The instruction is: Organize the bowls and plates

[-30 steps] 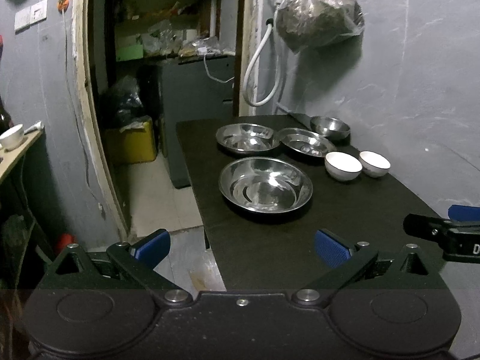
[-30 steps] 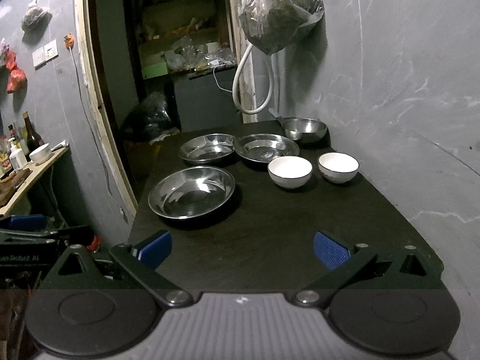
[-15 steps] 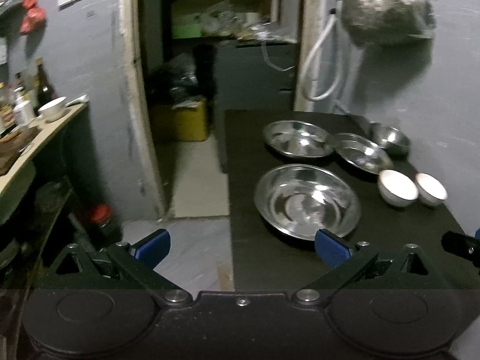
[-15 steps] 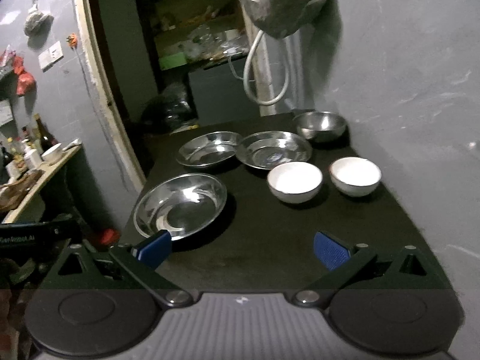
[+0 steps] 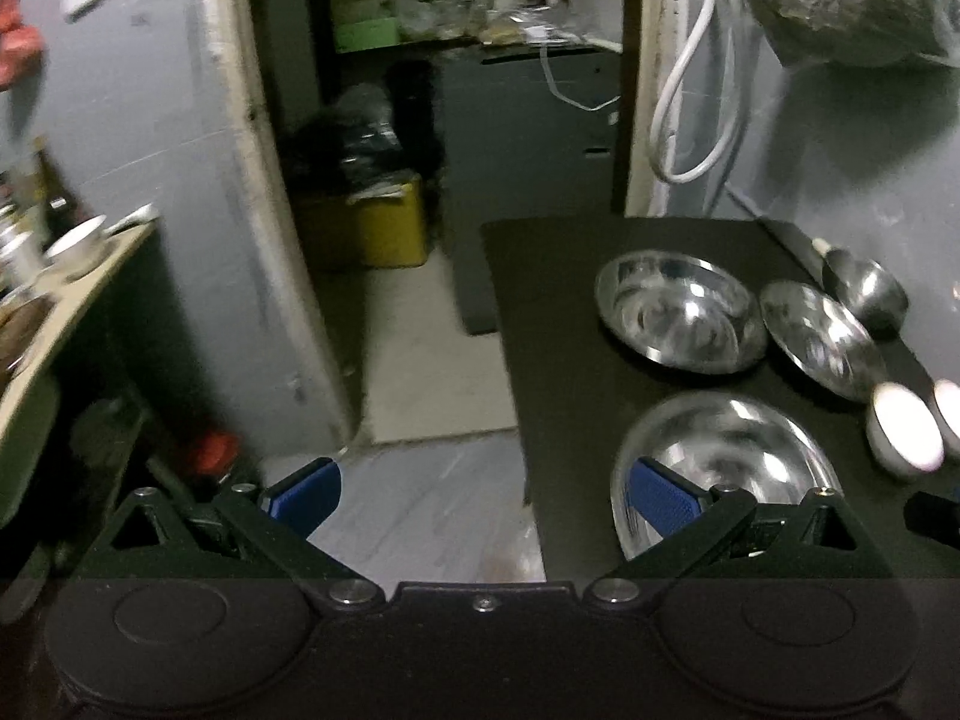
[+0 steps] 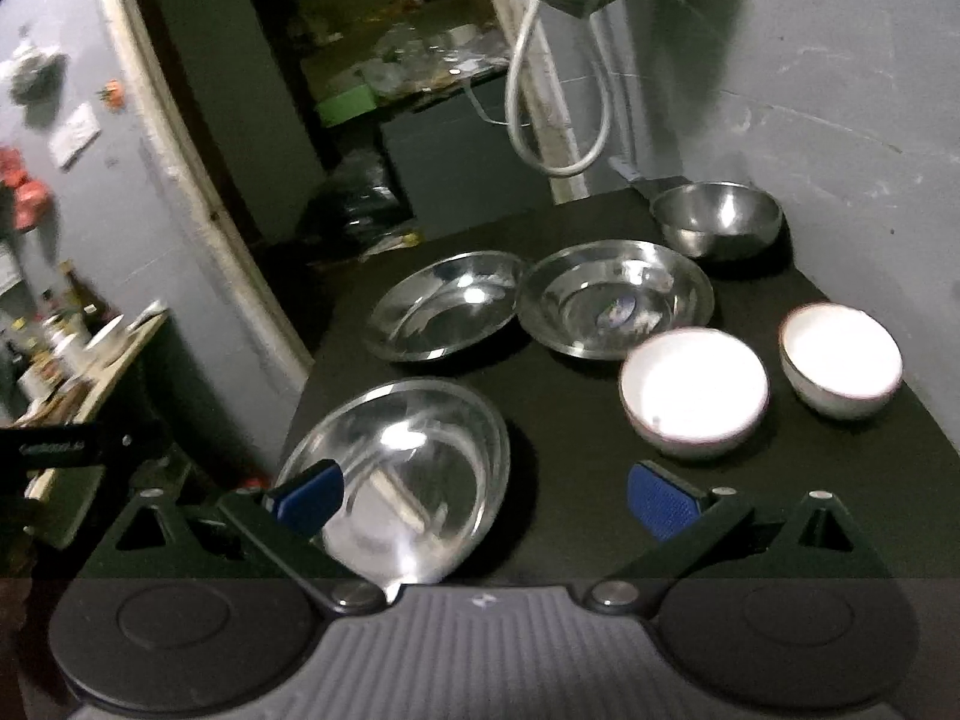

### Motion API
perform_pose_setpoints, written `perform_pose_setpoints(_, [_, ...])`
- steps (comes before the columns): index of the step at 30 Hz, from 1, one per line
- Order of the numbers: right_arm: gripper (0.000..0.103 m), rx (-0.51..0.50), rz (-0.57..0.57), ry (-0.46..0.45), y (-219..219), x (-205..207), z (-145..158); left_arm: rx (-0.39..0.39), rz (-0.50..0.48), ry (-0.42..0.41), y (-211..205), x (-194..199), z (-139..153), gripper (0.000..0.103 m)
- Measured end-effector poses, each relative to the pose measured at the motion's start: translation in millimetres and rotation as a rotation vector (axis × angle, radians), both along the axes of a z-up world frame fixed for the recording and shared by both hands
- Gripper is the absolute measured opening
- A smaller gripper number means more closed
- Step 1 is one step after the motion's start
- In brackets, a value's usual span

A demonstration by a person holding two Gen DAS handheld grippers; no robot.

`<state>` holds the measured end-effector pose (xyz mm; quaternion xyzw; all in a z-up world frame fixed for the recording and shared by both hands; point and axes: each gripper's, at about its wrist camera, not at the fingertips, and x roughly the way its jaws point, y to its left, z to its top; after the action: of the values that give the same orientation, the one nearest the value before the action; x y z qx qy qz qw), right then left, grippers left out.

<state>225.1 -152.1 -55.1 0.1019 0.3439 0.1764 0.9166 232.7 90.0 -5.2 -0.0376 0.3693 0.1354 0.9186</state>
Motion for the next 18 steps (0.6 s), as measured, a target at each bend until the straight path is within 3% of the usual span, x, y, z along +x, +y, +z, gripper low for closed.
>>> perform_pose_setpoints(3, [0.103, 0.014, -0.059, 0.025, 18.3, 26.9, 3.8, -0.026, -0.070, -0.026, 22.4, 54.4, -5.9, 0.102])
perform_pose_setpoints(9, [0.103, 0.018, -0.143, 0.080, 49.2, 83.0, -4.3, -0.002, -0.254, -0.075, 34.3, 151.5, -29.7, 0.102])
perform_pose_setpoints(13, [0.103, 0.019, -0.188, 0.122, 62.0, 107.1, -11.6, -0.048, -0.328, -0.042, 33.9, 207.7, -54.4, 0.102])
perform_pose_setpoints(18, [0.100, 0.009, -0.205, 0.143, 77.8, 130.1, -24.3, -0.152, -0.325, 0.036, 41.0, 247.8, -77.3, 0.099])
